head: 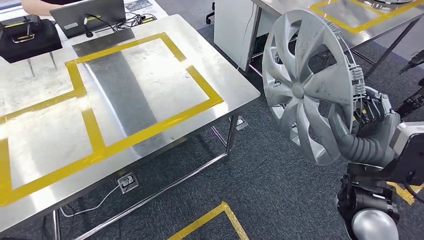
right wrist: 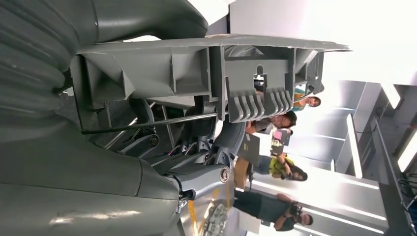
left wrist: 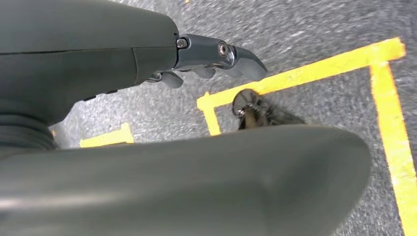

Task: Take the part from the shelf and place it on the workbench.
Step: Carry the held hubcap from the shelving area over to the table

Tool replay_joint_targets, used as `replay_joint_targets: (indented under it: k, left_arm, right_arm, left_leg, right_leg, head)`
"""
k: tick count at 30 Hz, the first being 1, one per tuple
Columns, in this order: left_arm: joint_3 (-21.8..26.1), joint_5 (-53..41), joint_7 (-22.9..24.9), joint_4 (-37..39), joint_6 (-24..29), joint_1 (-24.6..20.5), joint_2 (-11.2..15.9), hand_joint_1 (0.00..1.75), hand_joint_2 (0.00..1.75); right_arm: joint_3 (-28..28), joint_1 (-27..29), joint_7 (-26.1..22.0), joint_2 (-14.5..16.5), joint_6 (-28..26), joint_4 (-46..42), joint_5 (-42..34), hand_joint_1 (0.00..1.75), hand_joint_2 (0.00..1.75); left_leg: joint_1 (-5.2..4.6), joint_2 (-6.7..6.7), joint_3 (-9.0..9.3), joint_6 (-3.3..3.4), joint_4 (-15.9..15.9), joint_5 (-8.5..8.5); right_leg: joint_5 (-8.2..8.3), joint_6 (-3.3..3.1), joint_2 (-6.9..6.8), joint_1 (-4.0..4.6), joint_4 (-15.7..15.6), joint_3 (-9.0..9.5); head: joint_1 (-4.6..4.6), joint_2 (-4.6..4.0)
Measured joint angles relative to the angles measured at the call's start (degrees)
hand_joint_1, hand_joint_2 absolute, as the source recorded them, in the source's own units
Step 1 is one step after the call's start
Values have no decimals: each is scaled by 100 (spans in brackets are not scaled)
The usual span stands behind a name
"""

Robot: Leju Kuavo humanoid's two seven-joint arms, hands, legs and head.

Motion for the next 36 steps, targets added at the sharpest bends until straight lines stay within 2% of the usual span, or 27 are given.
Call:
replay_joint_targets:
  k: [2, 3, 4, 5, 6, 7, 9, 10, 11, 14, 16, 18, 19, 20, 21, 22, 24, 25, 26, 27, 29, 30, 32, 33, 34, 35, 36]
  left_arm:
    - [-3, 0, -1, 0, 0, -9, -1, 0, 0]
    - [-3, 0, -1, 0, -2, -15, 1, 0, 0]
    - [-4, -1, -2, 0, -4, -18, 2, 0, 0]
    - [-4, -1, -2, 0, -7, -13, 2, 0, 0]
    - [-5, -2, -4, 1, -9, -7, 3, 0, 0]
    - [-6, -2, -7, 1, -10, -3, 4, 0, 0]
    - [-6, -2, -16, 2, -11, -12, 8, 0, 0]
    - [-6, -3, -22, 1, -14, -22, 8, 0, 0]
    - [-7, -4, -27, 1, -19, -29, 8, 0, 0]
    - [-9, -16, -33, 2, -33, -17, 7, 0, 0]
    - [-15, -40, -23, 2, -42, -13, 7, 0, 0]
    - [-30, -74, 5, 2, -48, -30, 5, 0, 0]
    - [-39, -88, 18, 1, -51, -39, 3, 0, 0]
    - [-49, -100, 30, 1, -55, -44, -1, 0, 0]
    - [-57, -107, 36, 0, -57, -45, -5, 0, 0]
    - [-68, -110, 37, 0, -57, -45, -9, 0, 0]
    - [-86, -113, 38, -1, -56, -49, -16, 0, 0]
    - [-93, -113, 37, -2, -56, -57, -20, 0, 0]
    - [-97, -114, 37, -3, -57, -64, -24, 0, 0]
    - [-102, -114, 38, -4, -57, -68, -28, 0, 0]
    - [-112, -114, 43, -4, -58, -63, -27, 0, 0]
    - [-119, -115, 45, -4, -58, -56, -26, 0, 0]
    - [-131, -117, 50, -4, -58, -55, -24, 0, 0]
    - [-136, -119, 51, -4, -58, -59, -25, 0, 0]
    - [-138, -120, 54, -4, -59, -66, -26, 0, 0]
    - [-139, -121, 56, -4, -60, -71, -26, 0, 0]
    - [-140, -122, 62, -4, -60, -72, -26, 0, 0]
  right_arm:
    - [0, -6, 2, 3, 4, -1, 2, 175, 175]
    - [1, -8, 6, 4, 9, -1, 3, 175, 175]
    - [2, -9, 13, 4, 15, 2, 3, 175, 175]
    - [3, -8, 22, 4, 24, 7, 3, 175, 175]
    - [7, -7, 33, 5, 32, 12, 3, 175, 175]
    - [10, -7, 41, 6, 36, 15, 3, 175, 175]
    - [16, -10, 48, 8, 41, 16, 8, 175, 175]
    - [16, -17, 56, 9, 43, 16, 21, 175, 175]
    - [16, -26, 65, 9, 45, 16, 45, 175, 175]
    - [20, -63, 118, 13, 64, 17, 177, 175, 175]
    - [30, -100, 178, 15, 93, 33, 342, 175, 175]
    - [53, -165, 244, 22, 130, 77, 564, 175, 175]
    - [72, -203, 274, 30, 149, 110, 680, 175, 175]
    - [92, -234, 302, 40, 166, 148, 778, 175, 175]
    - [114, -259, 326, 53, 178, 186, 851, 175, 175]
    - [135, -278, 344, 65, 185, 220, 899, 175, 175]
    - [177, -323, 363, 85, 190, 265, 933, 175, 175]
    - [197, -351, 368, 96, 191, 279, 938, 175, 175]
    - [218, -385, 370, 106, 192, 291, 943, 175, 175]
    - [237, -413, 373, 117, 193, 305, 947, 175, 175]
    - [273, -448, 381, 135, 198, 335, 966, 175, 175]
    - [290, -457, 388, 150, 205, 352, 980, 175, 175]
    - [311, -485, 399, 177, 219, 385, 1014, 175, 175]
    - [318, -498, 403, 190, 226, 403, 1025, 175, 175]
    - [323, -507, 404, 198, 232, 421, 1034, 175, 175]
    - [329, -511, 407, 207, 237, 441, 1038, 175, 175]
    - [339, -510, 410, 216, 241, 461, 1040, 175, 175]
  left_leg:
    - [-7, 268, -229, -35, 443, -250]
    - [0, 373, -394, -54, 798, -416]
    - [10, 424, -557, -72, 1141, -543]
    - [19, 451, -658, -89, 1357, -591]
    - [27, 469, -657, -103, 1371, -543]
    - [35, 495, -541, -112, 1172, -408]
    - [29, 618, -127, -111, 445, -129]
    - [19, 665, 46, -88, 155, -58]
    - [5, 688, 140, -59, -4, -44]
    - [-5, 583, 146, 52, -42, -29]
    - [19, 503, 139, 117, -60, 6]
    - [23, 418, 121, 162, -64, 30]
    - [15, 371, 109, 177, -61, 37]
    - [7, 321, 101, 183, -55, 41]
    - [2, 265, 96, 186, -47, 43]
    - [-1, 207, 96, 187, -38, 44]
    - [0, 95, 93, 179, -25, 48]
    - [-2, 46, 74, 163, -17, 57]
    - [3, 3, 43, 136, -14, 73]
    - [15, -37, 9, 100, -17, 95]
    - [35, -99, -37, 20, -36, 135]
    - [31, -49, -65, -11, -22, 124]
    - [16, 200, -231, -53, 282, -65]
    - [15, 336, -390, -69, 599, -227]
    - [22, 411, -563, -84, 973, -389]
    - [29, 444, -710, -98, 1288, -492]
    - [35, 458, -778, -109, 1440, -503]
  right_leg:
    - [30, -18, -121, -21, -88, 49]
    - [28, -30, -174, -18, -96, 55]
    - [24, -36, -230, -17, -93, 52]
    - [20, -37, -284, -17, -88, 49]
    - [14, -34, -332, -19, -79, 46]
    - [6, -23, -377, -23, -64, 44]
    - [-28, 28, -459, -19, -6, 38]
    - [-47, 62, -495, -9, 31, 30]
    - [-58, 97, -529, 1, 59, 20]
    - [-60, 196, -602, -6, 87, -7]
    - [-218, 261, -475, -29, 306, -123]
    - [-553, 295, -294, -43, 952, -420]
    - [-702, 297, -254, -44, 1342, -595]
    - [-773, 292, -236, -43, 1626, -725]
    - [-738, 279, -224, -41, 1715, -767]
    - [-606, 257, -210, -38, 1586, -708]
    - [-238, 189, -89, -37, 860, -374]
    - [-127, 155, -2, -37, 520, -206]
    - [-83, 129, 64, -33, 285, -89]
    - [-99, 112, 102, -25, 185, -39]
    - [-85, 81, 30, -17, 103, -3]
    - [-61, 58, -19, -25, 56, 17]
    - [-18, 5, -127, -48, -32, 58]
    - [-12, -11, -177, -42, -44, 65]
    - [-11, -23, -228, -37, -44, 62]
    - [-13, -24, -281, -33, -40, 57]
    - [-16, -22, -333, -33, -35, 55]
  head:
    - [-73, 0]
    - [-108, 0]
    - [-132, 0]
    - [-146, 0]
    - [-162, 0]
    - [-180, 0]
    - [-230, 0]
    - [-251, 0]
    - [-261, 0]
    - [-241, 0]
    - [-204, 0]
    - [-129, 0]
    - [-93, 0]
    - [-72, 0]
    - [-58, 0]
    - [-40, 0]
    - [-1, 0]
    - [10, 0]
    - [20, 0]
    - [22, 0]
    - [30, 0]
    - [25, 0]
    - [-32, 0]
    - [-73, 0]
    - [-112, 0]
    - [-133, 0]
    - [-153, 0]
